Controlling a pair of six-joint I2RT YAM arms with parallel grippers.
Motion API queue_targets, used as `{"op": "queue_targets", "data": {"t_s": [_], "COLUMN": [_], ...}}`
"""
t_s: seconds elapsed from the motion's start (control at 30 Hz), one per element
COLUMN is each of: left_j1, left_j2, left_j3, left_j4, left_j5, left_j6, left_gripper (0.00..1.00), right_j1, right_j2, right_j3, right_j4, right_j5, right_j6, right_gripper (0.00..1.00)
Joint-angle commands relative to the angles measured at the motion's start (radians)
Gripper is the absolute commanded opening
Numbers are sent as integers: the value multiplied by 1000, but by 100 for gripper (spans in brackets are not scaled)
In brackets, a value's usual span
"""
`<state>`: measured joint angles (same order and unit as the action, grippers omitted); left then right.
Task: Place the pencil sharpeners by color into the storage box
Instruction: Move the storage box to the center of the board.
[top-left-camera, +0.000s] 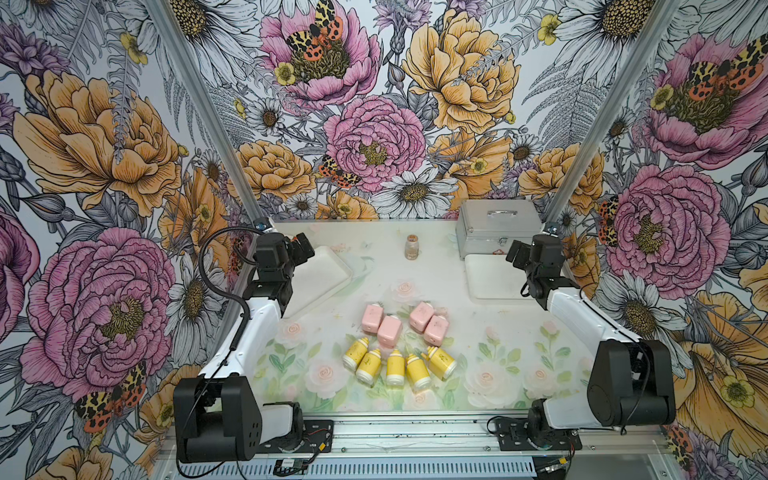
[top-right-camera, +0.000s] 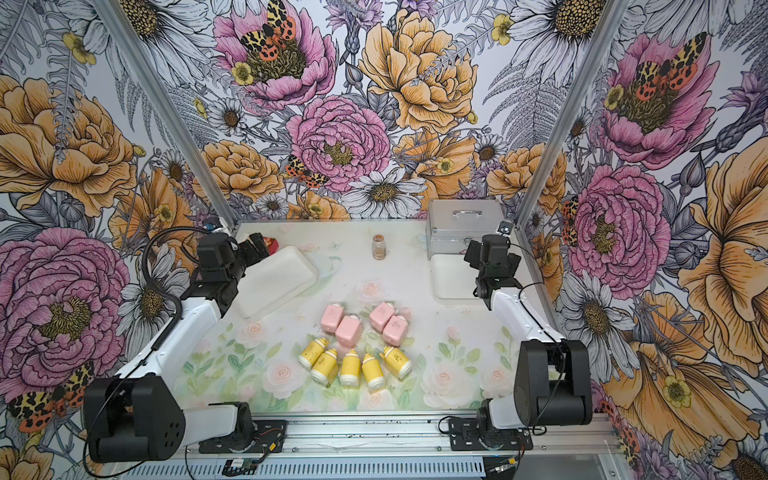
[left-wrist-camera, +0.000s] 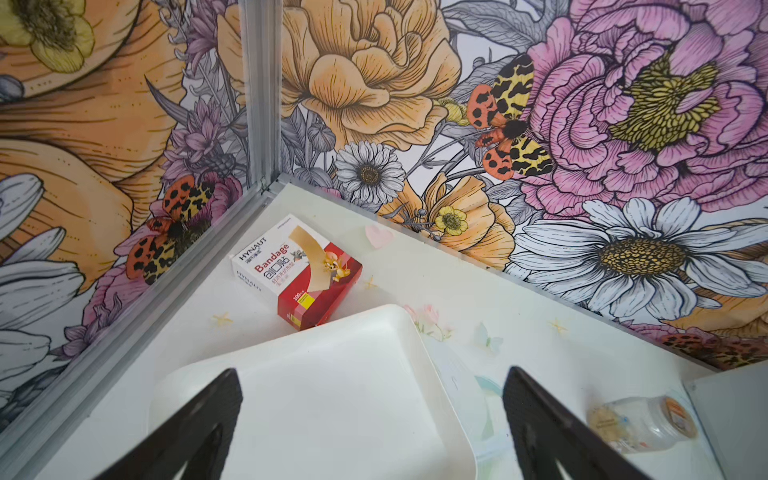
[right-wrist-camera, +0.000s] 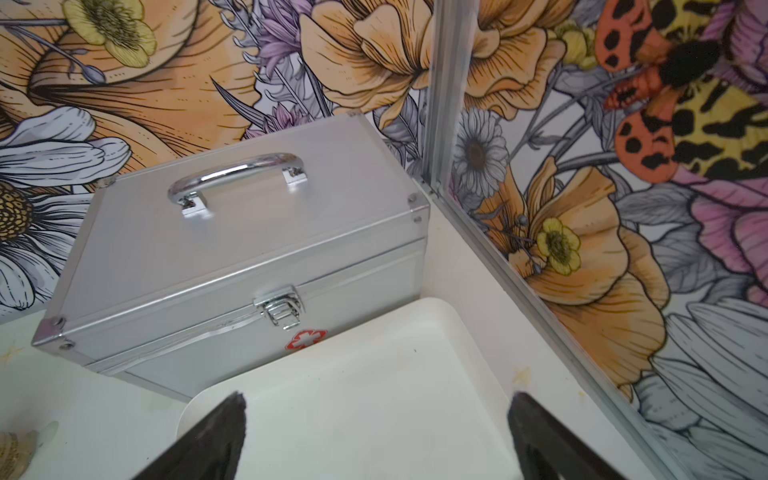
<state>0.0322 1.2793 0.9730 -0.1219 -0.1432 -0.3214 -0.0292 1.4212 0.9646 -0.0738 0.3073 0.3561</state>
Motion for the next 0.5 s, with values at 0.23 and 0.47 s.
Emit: {"op": "queue_targets", "data": {"t_s": [0.23,0.47], "left_j1": [-130,-157], "left_j2": [-68,-145], "left_j3": [199,145], "left_j4": [-385,-384], "left_j5": [-82,-182], "left_j6": [91,90], "left_gripper": [99,99], "right_j1": [112,206], "right_j2": [79,141], "right_j3": [231,299], "right_j4": [-786,-860], "right_j5": [-85,-166], "right_j6": [79,23], "right_gripper": [100,100]}}
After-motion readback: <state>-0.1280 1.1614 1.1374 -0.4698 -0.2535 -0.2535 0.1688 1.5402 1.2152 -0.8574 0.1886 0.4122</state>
